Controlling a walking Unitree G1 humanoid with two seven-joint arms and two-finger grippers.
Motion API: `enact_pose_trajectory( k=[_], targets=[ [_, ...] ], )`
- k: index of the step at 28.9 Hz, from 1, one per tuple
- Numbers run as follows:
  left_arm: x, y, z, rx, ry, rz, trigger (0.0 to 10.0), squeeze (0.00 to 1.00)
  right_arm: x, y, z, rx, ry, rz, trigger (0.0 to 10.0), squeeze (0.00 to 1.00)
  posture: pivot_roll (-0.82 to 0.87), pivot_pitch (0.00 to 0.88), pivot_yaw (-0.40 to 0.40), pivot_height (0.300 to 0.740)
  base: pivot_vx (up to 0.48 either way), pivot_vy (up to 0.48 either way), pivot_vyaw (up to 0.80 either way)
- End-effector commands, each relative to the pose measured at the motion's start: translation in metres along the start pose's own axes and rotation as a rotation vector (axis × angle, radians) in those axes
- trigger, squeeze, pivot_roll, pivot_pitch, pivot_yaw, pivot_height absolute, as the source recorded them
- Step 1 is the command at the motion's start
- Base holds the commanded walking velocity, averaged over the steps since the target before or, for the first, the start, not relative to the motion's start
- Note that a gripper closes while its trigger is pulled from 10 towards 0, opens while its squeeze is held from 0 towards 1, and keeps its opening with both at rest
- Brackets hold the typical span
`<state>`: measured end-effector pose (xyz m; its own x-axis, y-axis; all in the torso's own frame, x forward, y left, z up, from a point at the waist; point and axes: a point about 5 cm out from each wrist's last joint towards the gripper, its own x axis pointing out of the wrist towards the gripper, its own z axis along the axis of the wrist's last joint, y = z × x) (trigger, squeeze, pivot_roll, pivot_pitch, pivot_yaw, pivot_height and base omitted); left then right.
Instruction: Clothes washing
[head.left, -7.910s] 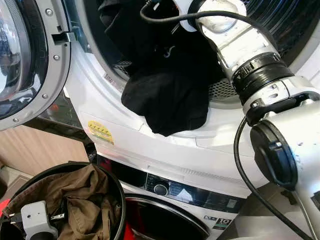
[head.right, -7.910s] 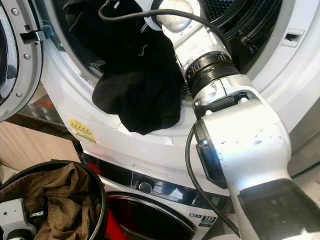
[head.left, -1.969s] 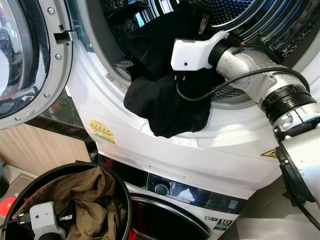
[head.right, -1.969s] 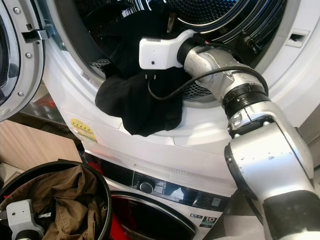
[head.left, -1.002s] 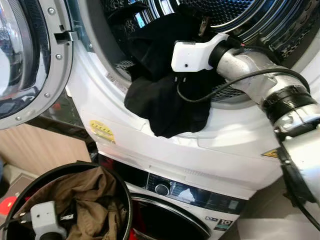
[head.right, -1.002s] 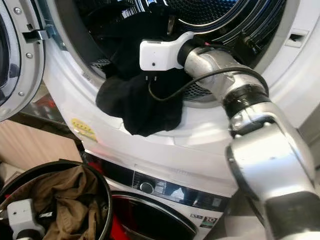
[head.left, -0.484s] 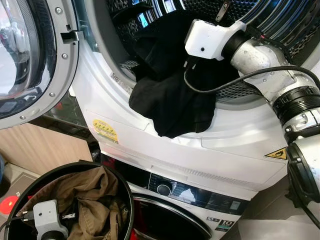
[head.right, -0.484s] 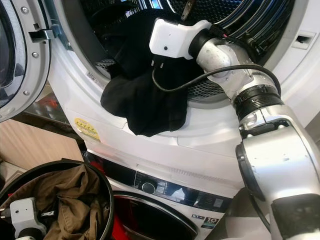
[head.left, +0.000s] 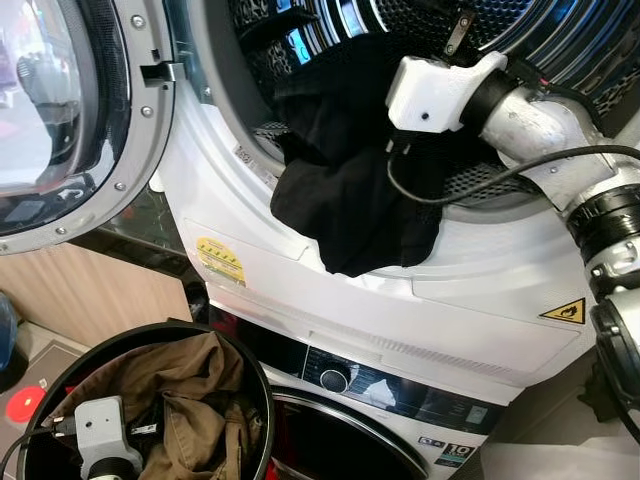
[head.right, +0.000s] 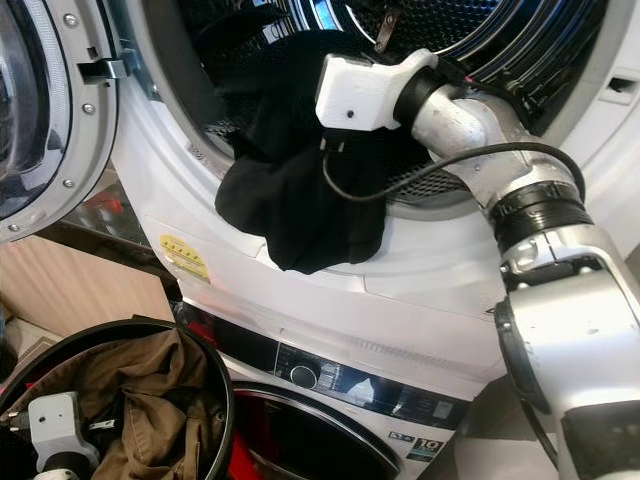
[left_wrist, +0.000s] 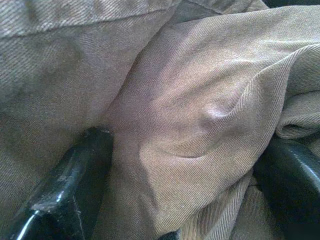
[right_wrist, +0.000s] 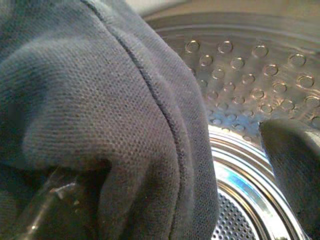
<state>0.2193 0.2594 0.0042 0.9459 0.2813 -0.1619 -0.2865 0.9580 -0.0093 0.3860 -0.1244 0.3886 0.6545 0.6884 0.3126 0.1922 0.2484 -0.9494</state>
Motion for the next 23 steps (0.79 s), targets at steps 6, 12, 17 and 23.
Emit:
enact_pose_trajectory(
  k=[6, 12, 17, 23],
  targets=[
    [-0.0062, -0.0008, -0.0139, 0.008, 0.076, -0.01, 10.0, 0.0, -0.0239, -0.011, -0.0211, 0.015, 0.075, -0.023, 10.0, 0.0, -0.02, 0.047, 0.008, 0.74, 0.0, 0.0, 0.0],
    [-0.006, -0.0014, -0.0141, 0.007, 0.078, -0.012, 10.0, 0.0, -0.0266, -0.0136, -0.019, 0.066, 0.047, -0.057, 10.0, 0.0, -0.02, 0.048, 0.011, 0.74, 0.0, 0.0, 0.0],
    [-0.005, -0.0011, -0.0133, 0.008, 0.076, -0.014, 10.0, 0.0, -0.0254, -0.0115, -0.0153, 0.097, 0.024, -0.063, 10.0, 0.0, -0.02, 0.045, 0.013, 0.74, 0.0, 0.0, 0.0],
    [-0.0039, -0.001, -0.0122, 0.009, 0.07, -0.016, 10.0, 0.0, -0.0252, -0.0094, -0.0125, 0.131, 0.006, -0.071, 10.0, 0.0, -0.02, 0.035, 0.016, 0.74, 0.0, 0.0, 0.0]
  ],
)
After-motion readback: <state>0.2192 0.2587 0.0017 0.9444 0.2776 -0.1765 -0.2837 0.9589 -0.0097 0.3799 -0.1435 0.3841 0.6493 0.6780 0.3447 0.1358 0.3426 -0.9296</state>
